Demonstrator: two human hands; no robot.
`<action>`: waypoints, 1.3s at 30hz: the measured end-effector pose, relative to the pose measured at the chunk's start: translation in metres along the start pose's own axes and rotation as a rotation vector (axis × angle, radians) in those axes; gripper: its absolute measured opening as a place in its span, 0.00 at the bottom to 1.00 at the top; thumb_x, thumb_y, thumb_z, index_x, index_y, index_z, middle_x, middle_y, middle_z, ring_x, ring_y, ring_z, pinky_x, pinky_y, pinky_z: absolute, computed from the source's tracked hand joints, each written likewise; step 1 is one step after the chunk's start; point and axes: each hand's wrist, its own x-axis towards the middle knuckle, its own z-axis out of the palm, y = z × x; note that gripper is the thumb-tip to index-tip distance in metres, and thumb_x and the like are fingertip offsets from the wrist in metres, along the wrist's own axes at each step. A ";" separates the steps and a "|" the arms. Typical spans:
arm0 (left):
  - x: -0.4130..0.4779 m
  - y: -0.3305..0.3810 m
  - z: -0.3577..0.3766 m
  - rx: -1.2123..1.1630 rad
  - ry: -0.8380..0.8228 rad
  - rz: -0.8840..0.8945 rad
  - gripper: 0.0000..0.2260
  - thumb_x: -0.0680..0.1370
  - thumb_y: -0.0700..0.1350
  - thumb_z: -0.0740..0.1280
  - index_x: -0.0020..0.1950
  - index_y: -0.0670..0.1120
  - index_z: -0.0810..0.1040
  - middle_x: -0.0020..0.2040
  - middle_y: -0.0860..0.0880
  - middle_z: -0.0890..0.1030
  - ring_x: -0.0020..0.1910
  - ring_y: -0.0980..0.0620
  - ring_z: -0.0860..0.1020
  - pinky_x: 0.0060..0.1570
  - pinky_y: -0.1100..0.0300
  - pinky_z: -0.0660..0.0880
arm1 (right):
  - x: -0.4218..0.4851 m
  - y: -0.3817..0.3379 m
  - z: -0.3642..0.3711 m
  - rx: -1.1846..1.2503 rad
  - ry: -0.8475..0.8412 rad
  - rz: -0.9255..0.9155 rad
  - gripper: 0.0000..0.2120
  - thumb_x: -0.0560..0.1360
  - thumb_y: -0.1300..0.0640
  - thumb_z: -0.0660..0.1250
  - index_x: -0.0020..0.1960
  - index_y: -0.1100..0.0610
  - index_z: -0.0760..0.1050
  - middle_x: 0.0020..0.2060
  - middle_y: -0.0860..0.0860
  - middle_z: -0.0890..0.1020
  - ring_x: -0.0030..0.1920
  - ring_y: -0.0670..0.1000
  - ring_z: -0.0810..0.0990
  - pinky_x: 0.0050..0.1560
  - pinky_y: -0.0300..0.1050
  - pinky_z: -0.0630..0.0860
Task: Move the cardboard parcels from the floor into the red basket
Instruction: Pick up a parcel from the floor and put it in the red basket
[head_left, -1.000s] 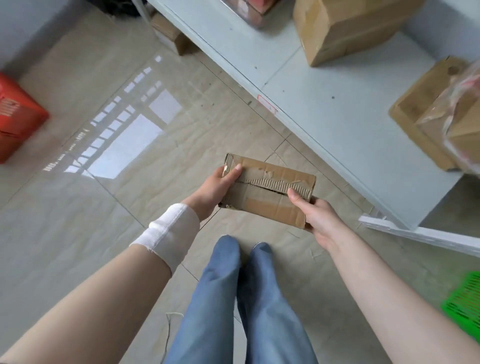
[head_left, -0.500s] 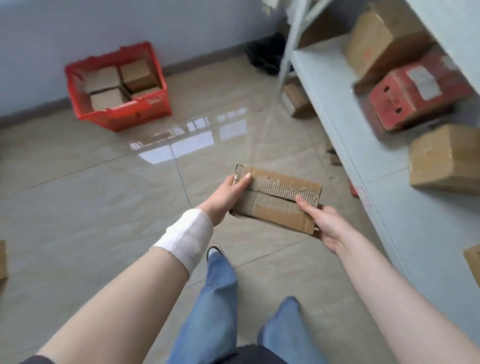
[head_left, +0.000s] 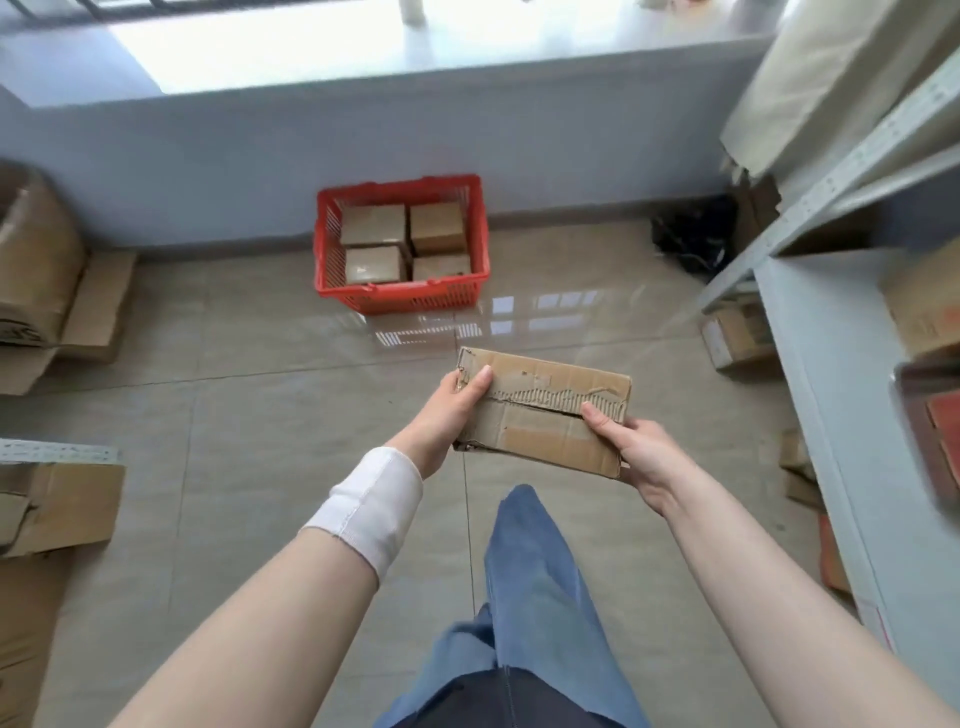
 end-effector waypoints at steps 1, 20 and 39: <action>0.010 0.011 -0.009 -0.024 0.020 -0.001 0.27 0.77 0.57 0.62 0.72 0.45 0.64 0.65 0.47 0.77 0.60 0.48 0.78 0.58 0.51 0.75 | 0.010 -0.014 0.010 -0.013 -0.015 0.006 0.14 0.72 0.52 0.68 0.54 0.57 0.73 0.40 0.48 0.80 0.39 0.45 0.78 0.39 0.39 0.74; 0.209 0.188 -0.189 -0.150 0.060 -0.059 0.29 0.77 0.56 0.64 0.73 0.45 0.61 0.67 0.46 0.74 0.59 0.52 0.77 0.56 0.56 0.76 | 0.206 -0.227 0.189 -0.157 -0.109 -0.021 0.23 0.70 0.53 0.70 0.61 0.63 0.74 0.52 0.56 0.82 0.50 0.52 0.80 0.58 0.50 0.75; 0.499 0.133 -0.243 -0.169 0.158 -0.293 0.20 0.77 0.50 0.64 0.68 0.48 0.64 0.58 0.49 0.74 0.55 0.54 0.74 0.53 0.57 0.72 | 0.501 -0.234 0.220 -0.408 -0.209 0.074 0.35 0.68 0.37 0.67 0.70 0.54 0.67 0.64 0.47 0.76 0.64 0.45 0.72 0.64 0.40 0.65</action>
